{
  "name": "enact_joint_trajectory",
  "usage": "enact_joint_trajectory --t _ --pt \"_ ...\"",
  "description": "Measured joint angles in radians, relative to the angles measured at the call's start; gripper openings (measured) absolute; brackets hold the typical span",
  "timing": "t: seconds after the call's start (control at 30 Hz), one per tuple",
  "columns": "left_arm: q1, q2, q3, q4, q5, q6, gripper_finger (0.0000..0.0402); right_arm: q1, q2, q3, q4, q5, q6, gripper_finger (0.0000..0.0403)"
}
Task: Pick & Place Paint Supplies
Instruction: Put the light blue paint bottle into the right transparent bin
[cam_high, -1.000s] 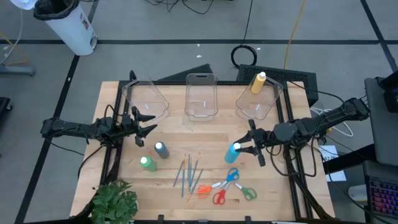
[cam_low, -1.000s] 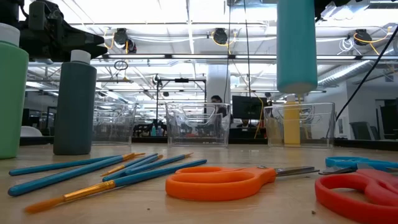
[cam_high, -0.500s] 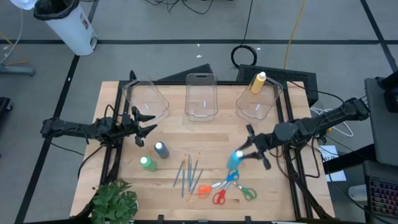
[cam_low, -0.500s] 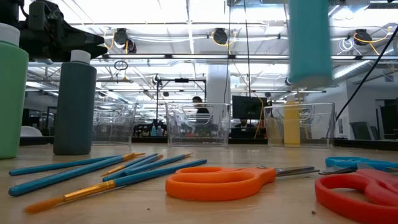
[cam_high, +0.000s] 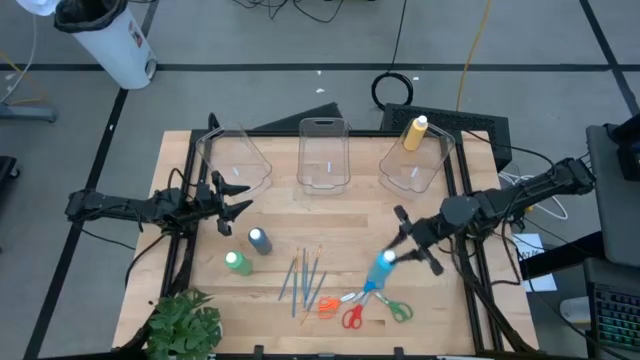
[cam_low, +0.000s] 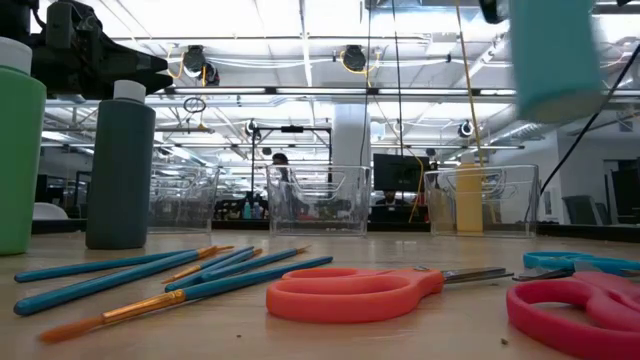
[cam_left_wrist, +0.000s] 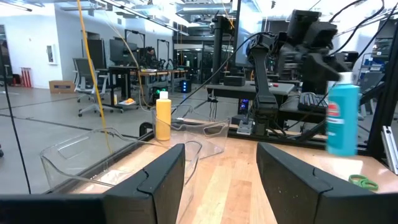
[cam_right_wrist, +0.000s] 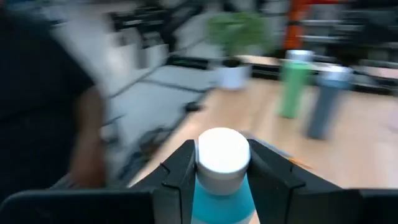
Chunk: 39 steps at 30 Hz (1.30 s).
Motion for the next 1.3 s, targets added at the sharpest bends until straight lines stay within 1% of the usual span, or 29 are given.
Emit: enact_joint_trajectory --t 0.27,0.33,0.37,0.43,0.5,0.63,0.67,0.77,0.83,1.2,1.23,1.27,1.3 --pt "0.0 0.0 0.0 0.0 0.0 0.0 0.0207 -0.028 0.0 0.0 -0.006 0.423 0.094 0.0102" --pt "0.0 0.0 0.0 0.0 0.0 0.0 0.0207 -0.03 0.0 0.0 -0.014 0.491 0.096 0.0102" --pt "0.0 0.0 0.0 0.0 0.0 0.0 0.0207 -0.031 0.0 0.0 -0.017 0.493 0.089 0.0102" --pt "0.0 0.0 0.0 0.0 0.0 0.0 0.0207 -0.03 0.0 0.0 -0.011 0.44 0.071 0.0102" --pt "0.0 0.0 0.0 0.0 0.0 0.0 0.0207 -0.029 0.0 0.0 0.005 0.317 0.055 0.0102" --pt "0.0 0.0 0.0 0.0 0.0 0.0 0.0207 -0.026 0.0 0.0 0.014 0.032 -0.015 0.0102" --pt "0.0 0.0 0.0 0.0 0.0 0.0 0.0207 -0.024 0.0 0.0 0.022 -0.023 -0.023 0.0102" --pt "0.0 0.0 0.0 0.0 0.0 0.0 0.0207 -0.022 0.0 0.0 0.044 -0.159 -0.031 0.0102" --pt "0.0 0.0 0.0 0.0 0.0 0.0 0.0207 -0.019 0.0 0.0 0.04 -0.22 -0.039 0.0102" --pt "0.0 0.0 0.0 0.0 0.0 0.0 0.0207 -0.019 0.0 0.0 0.035 -0.212 -0.048 0.0102" --pt "0.0 0.0 0.0 0.0 0.0 0.0 0.0207 -0.019 0.0 0.0 0.034 -0.181 -0.047 0.0102" --pt "0.0 0.0 0.0 0.0 0.0 0.0 0.0207 -0.018 0.0 0.0 0.035 -0.127 -0.045 0.0102" --pt "0.0 0.0 0.0 0.0 0.0 0.0 0.0207 -0.018 0.0 0.0 0.036 -0.05 -0.044 0.0102"
